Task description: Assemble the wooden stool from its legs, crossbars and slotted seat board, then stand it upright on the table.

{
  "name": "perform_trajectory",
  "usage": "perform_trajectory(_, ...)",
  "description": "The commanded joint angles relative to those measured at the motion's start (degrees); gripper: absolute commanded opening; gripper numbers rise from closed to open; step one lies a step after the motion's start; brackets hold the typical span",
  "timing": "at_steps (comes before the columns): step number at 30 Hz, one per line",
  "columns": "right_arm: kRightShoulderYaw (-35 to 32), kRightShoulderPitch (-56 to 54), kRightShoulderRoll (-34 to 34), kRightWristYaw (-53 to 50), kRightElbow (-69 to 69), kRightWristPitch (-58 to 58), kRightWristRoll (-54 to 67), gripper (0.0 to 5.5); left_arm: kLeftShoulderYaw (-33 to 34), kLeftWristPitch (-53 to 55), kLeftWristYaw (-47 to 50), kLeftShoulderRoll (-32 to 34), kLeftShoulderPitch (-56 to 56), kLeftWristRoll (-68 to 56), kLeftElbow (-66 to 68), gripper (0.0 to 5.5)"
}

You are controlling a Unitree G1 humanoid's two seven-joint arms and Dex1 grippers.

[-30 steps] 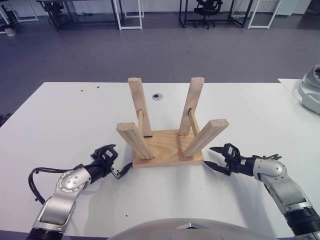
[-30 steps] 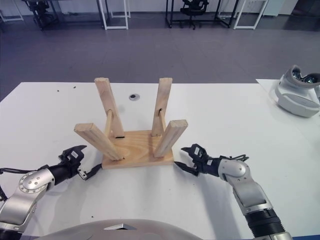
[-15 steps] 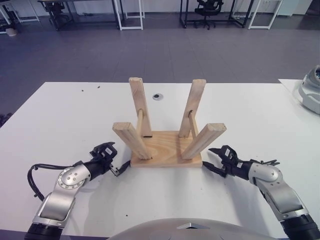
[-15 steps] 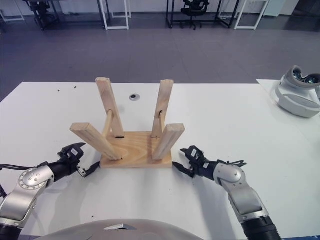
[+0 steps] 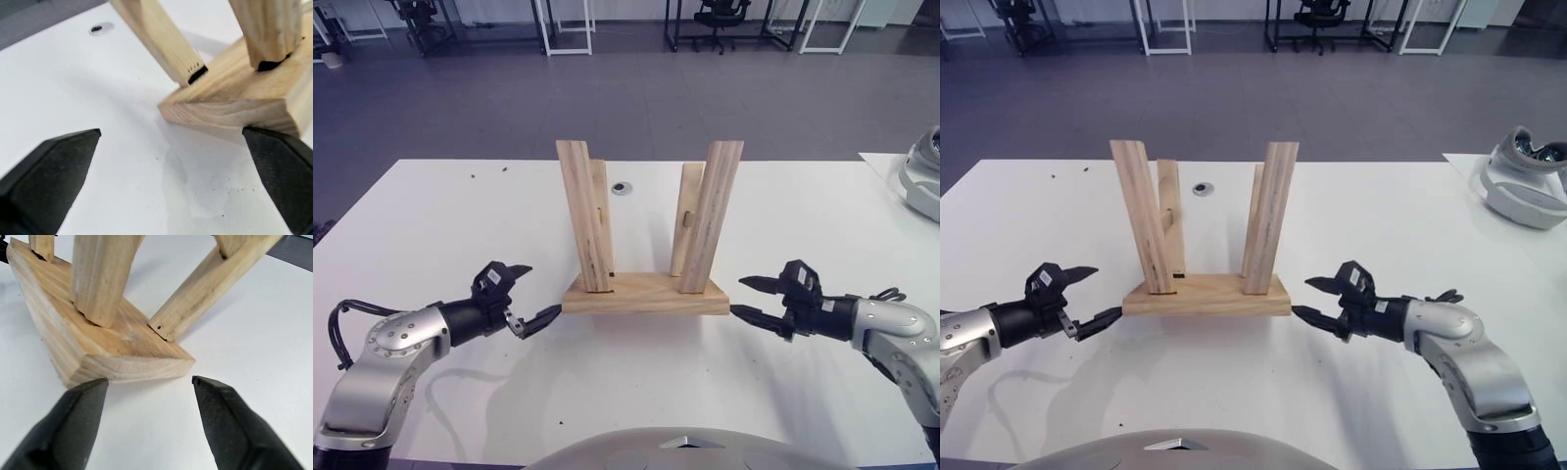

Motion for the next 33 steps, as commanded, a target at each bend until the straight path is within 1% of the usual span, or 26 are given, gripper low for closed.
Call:
perform_trajectory(1,-2.85,-3.12,0.43,3.56,-5.22,2.70,11.81,3.24,-2.33,0.34,-4.96,1.00,-0.43,-6.00,-5.87,5.38)
perform_trajectory(3,-3.82,-2.88,-0.30,3.65,-5.25,3.43,12.97,3.24,-1.66,0.71,-5.40,1.86,-0.18,-6.98,-6.59,5.38)
perform_trajectory(6,-2.24,-1.39,-1.38,3.75,-5.21,2.75,11.38,3.24,-1.98,0.84,-6.34,3.27,0.77,-6.54,-6.60,5.38)
perform_trajectory(8,-2.48,-1.20,-1.56,3.37,-5.46,3.15,12.26,3.24,-1.57,1.09,-6.56,3.72,0.97,-7.35,-7.44,5.38)
perform_trajectory(13,-2.34,-0.98,-2.83,2.56,-3.23,1.47,9.48,3.24,-0.12,0.56,-7.45,5.70,0.61,-6.71,-4.84,5.38)
perform_trajectory(16,-3.82,-2.30,-4.37,1.82,1.15,-1.26,5.84,3.24,-0.22,-3.09,-10.03,9.15,2.42,-0.89,2.28,5.38)
perform_trajectory(19,-3.17,-1.80,-8.43,4.31,4.93,-5.70,0.43,3.24,-1.00,-7.38,-13.65,12.01,3.09,2.36,7.56,5.38)
perform_trajectory(21,-0.53,0.03,-12.01,8.28,6.57,-10.09,-4.25,3.24,-1.80,-9.09,-17.05,13.09,2.35,1.83,8.44,5.38)
perform_trajectory(23,1.57,0.48,-13.46,11.41,6.70,-12.23,-5.54,3.24,-2.81,-9.65,-19.21,12.96,0.61,0.42,7.90,5.38)
perform_trajectory(24,2.98,-0.76,-13.23,12.81,6.27,-12.60,-5.00,3.24,-3.95,-9.51,-20.16,12.41,-0.86,-0.58,7.02,5.38)
perform_trajectory(28,10.06,-9.81,-9.14,14.91,8.33,-14.89,-5.93,3.24,-13.13,-9.60,-22.36,9.21,-11.41,-0.09,8.27,5.38)
perform_trajectory(30,13.30,-12.86,-7.18,15.38,10.70,-16.87,-7.67,3.24,-16.42,-10.37,-23.38,8.44,-14.84,1.11,10.32,5.08)
perform_trajectory(33,16.73,-14.84,-5.31,16.66,12.45,-18.76,-8.85,2.67,-18.68,-12.13,-24.71,8.59,-16.99,2.51,12.72,4.47)
